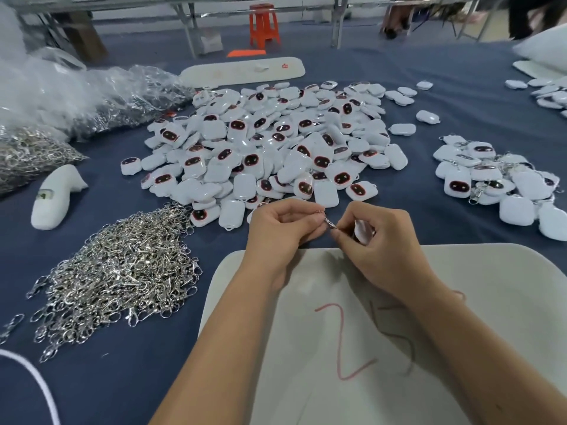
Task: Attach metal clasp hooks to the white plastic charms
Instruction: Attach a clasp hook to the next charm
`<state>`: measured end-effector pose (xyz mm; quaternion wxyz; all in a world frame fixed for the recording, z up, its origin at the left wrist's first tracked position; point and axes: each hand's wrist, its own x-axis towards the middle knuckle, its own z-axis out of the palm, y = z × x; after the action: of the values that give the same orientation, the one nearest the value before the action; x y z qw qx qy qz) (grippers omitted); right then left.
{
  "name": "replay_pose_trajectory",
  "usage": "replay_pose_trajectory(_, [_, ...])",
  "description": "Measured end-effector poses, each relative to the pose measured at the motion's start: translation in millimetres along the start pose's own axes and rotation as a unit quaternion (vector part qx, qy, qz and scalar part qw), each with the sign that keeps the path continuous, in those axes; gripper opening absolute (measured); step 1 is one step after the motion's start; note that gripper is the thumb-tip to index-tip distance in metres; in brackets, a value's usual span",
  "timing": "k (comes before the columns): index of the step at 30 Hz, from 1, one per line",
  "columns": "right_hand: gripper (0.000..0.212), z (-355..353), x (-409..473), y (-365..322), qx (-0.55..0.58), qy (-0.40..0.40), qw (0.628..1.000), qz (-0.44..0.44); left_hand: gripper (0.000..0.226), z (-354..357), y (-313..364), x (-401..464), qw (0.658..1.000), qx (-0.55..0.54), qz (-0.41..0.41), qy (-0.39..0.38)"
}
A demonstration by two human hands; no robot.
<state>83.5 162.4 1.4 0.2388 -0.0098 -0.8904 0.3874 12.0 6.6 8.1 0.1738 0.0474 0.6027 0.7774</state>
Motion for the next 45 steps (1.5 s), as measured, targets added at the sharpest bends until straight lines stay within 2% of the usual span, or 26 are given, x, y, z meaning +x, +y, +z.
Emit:
replay_pose_trajectory(3, [0.023,-1,0,2,0.008,-0.007,1.0,0.008,0.016,4,-1,-1,0.999,0.002,0.028,0.022])
replay_pose_trajectory(7, [0.016,-3,2,5,0.062,-0.043,0.996,0.041,0.022,6,-5,0,0.994,0.062,0.081,0.044])
replay_pose_trajectory(10, [0.008,-5,4,5,0.117,-0.026,0.992,0.049,0.019,6,-9,1,0.989,0.098,0.104,0.035])
replay_pose_trajectory(14, [0.014,-5,4,4,0.125,-0.005,0.992,0.027,0.018,7,-14,4,0.986,0.112,0.123,0.012])
replay_pose_trajectory(19, [0.014,-4,2,4,0.092,0.032,0.995,0.024,0.016,6,-12,3,0.984,0.112,0.136,-0.016])
replay_pose_trajectory(23, [0.014,-3,3,0,0.031,0.065,0.997,-0.034,0.013,6,-10,1,0.963,0.192,0.184,-0.037])
replay_pose_trajectory(28, [0.011,-4,4,1,-0.027,0.063,0.994,-0.09,0.009,7,-7,-1,0.939,0.259,0.223,-0.037])
replay_pose_trajectory(32, [0.012,-4,3,0,-0.012,0.074,0.993,-0.088,0.008,9,-5,-4,0.943,0.24,0.229,-0.043])
replay_pose_trajectory(36, [0.009,-6,3,4,0.099,0.045,0.994,-0.008,0.007,10,-3,-5,0.954,0.199,0.219,-0.053])
replay_pose_trajectory(39, [0.011,-9,2,6,0.146,0.034,0.989,0.012,0.009,10,-3,-6,0.956,0.183,0.218,-0.065])
replay_pose_trajectory(41, [0.013,-10,2,4,0.143,0.042,0.989,0.009,0.008,10,-3,-6,0.957,0.181,0.219,-0.067])
replay_pose_trajectory(45, [0.014,-7,1,-1,0.067,0.078,0.994,-0.046,0.005,9,-4,-7,0.954,0.198,0.212,-0.07])
